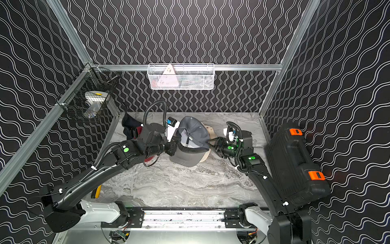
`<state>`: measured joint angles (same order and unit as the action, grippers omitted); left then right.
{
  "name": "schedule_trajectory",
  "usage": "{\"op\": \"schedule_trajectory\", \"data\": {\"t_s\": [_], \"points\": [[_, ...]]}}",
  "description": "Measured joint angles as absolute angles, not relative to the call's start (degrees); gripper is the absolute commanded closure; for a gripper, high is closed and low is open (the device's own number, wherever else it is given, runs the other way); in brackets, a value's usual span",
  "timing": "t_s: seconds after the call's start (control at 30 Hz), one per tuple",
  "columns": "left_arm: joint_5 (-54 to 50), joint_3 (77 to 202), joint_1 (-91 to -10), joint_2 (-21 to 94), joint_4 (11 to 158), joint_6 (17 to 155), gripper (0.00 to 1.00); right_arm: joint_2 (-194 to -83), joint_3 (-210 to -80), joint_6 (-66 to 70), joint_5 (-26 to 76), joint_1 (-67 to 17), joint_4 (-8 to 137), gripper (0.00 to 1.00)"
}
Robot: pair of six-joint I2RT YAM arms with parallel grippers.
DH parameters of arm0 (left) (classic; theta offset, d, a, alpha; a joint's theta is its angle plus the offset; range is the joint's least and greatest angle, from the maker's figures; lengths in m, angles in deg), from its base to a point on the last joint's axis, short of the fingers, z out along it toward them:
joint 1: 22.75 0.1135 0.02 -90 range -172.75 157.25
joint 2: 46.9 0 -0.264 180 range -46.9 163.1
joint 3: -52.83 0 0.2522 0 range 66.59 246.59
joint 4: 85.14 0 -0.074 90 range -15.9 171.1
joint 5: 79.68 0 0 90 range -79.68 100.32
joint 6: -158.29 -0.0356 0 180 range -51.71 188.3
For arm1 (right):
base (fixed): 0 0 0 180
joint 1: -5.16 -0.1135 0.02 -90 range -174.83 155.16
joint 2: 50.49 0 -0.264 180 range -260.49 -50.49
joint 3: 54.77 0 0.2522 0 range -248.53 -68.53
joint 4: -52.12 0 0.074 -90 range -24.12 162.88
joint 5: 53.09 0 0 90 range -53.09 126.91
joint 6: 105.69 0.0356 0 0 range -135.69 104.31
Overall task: Open the adjustable buckle of the baseball cap
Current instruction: Pick up the baseball cap.
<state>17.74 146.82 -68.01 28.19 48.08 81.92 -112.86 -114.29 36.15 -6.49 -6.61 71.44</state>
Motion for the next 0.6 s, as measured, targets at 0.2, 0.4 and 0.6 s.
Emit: {"op": "schedule_trajectory", "data": {"t_s": [0.2,0.4,0.6], "points": [[17.72,147.38,-68.42,28.78,48.32,82.08,1.00,-112.86,-113.83,36.12,-6.53,-7.09,70.59,0.62],[17.35,147.38,-68.47,28.84,48.47,82.12,1.00,-112.88,-113.15,36.08,-6.97,-7.33,70.13,0.83],[16.69,147.38,-68.47,29.59,48.43,82.16,0.97,-112.18,-111.16,37.15,-9.03,-7.30,66.48,1.00]]}}
